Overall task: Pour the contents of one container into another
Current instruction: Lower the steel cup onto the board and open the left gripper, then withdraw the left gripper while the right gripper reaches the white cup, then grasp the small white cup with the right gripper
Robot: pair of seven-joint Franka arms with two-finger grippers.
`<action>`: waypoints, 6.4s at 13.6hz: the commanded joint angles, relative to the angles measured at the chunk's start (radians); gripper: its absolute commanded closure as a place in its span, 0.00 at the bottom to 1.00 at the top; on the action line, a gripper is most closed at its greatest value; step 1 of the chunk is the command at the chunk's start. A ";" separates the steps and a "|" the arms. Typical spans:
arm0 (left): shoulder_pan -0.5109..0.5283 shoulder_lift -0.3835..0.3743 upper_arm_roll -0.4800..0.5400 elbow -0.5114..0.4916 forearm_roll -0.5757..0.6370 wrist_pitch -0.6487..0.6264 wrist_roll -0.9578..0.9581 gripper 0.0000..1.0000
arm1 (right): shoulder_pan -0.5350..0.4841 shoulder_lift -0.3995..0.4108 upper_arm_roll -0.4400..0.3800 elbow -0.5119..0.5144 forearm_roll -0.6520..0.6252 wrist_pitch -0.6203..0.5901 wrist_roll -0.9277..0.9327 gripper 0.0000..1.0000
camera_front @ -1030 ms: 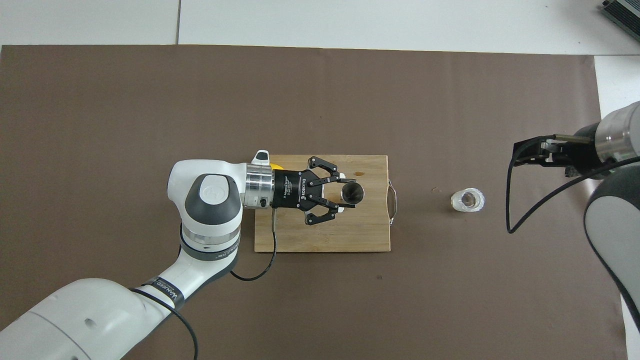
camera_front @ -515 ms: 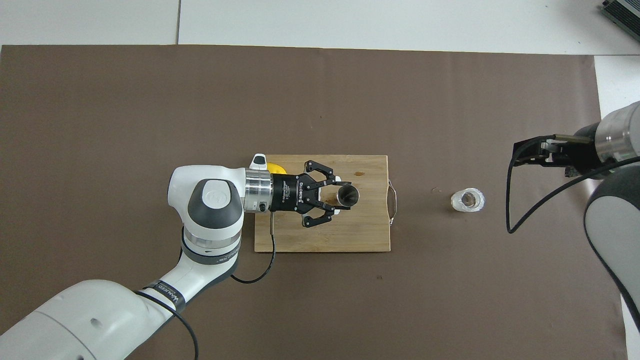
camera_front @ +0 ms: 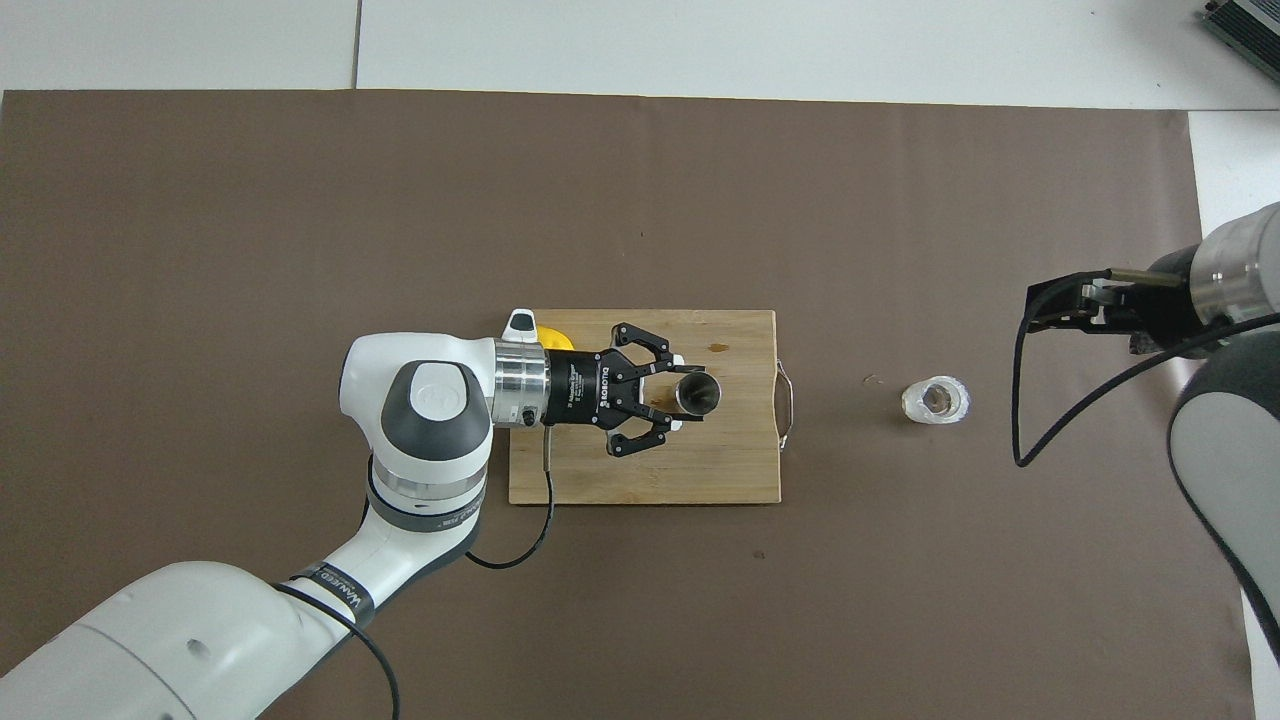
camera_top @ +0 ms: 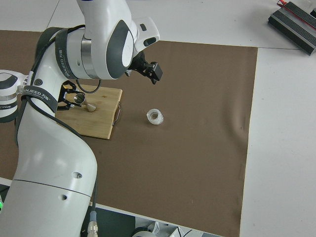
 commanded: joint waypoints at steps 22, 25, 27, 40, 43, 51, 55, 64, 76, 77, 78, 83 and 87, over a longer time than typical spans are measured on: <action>0.169 -0.060 0.027 0.112 0.525 -0.101 0.018 0.00 | -0.010 0.001 0.005 0.012 0.023 -0.017 -0.027 0.00; 0.186 -0.126 0.033 0.104 0.655 -0.078 0.018 0.00 | -0.010 0.001 0.003 0.012 0.023 -0.017 -0.027 0.00; 0.211 -0.156 0.055 0.106 0.737 -0.072 0.021 0.00 | -0.010 0.001 0.005 0.012 0.023 -0.017 -0.025 0.00; 0.264 -0.253 0.058 0.130 1.228 -0.093 0.449 0.00 | -0.007 -0.002 0.005 0.012 0.023 -0.023 -0.022 0.00; 0.274 -0.255 0.061 0.161 1.366 -0.101 0.565 0.00 | -0.009 -0.010 0.006 0.010 0.023 -0.030 -0.030 0.00; 0.081 -0.293 0.352 0.354 1.522 -0.379 0.625 0.00 | -0.009 -0.010 0.006 -0.109 0.026 0.119 -0.463 0.00; 0.093 -0.269 0.360 0.472 1.526 -0.529 0.668 0.00 | -0.013 -0.008 0.006 -0.172 0.027 0.173 -0.689 0.00; 0.114 -0.361 0.356 0.386 1.519 -0.618 0.667 0.00 | -0.150 0.061 0.005 -0.306 0.300 0.329 -1.414 0.00; 0.097 -0.374 0.352 0.400 1.588 -0.670 0.665 0.00 | -0.236 0.163 0.005 -0.459 0.617 0.481 -2.197 0.00; 0.097 -0.374 0.352 0.399 1.588 -0.669 0.664 0.00 | -0.236 0.163 0.005 -0.479 0.650 0.481 -2.235 0.00; 0.100 -0.374 0.352 0.399 1.588 -0.669 0.665 0.00 | -0.236 0.165 0.005 -0.493 0.665 0.483 -2.261 0.00; 0.107 -0.379 0.352 0.393 1.588 -0.675 0.662 0.00 | -0.280 0.281 0.005 -0.504 0.832 0.469 -2.519 0.00; 0.107 -0.381 0.352 0.393 1.588 -0.675 0.661 0.00 | -0.282 0.288 0.006 -0.494 0.880 0.437 -2.530 0.00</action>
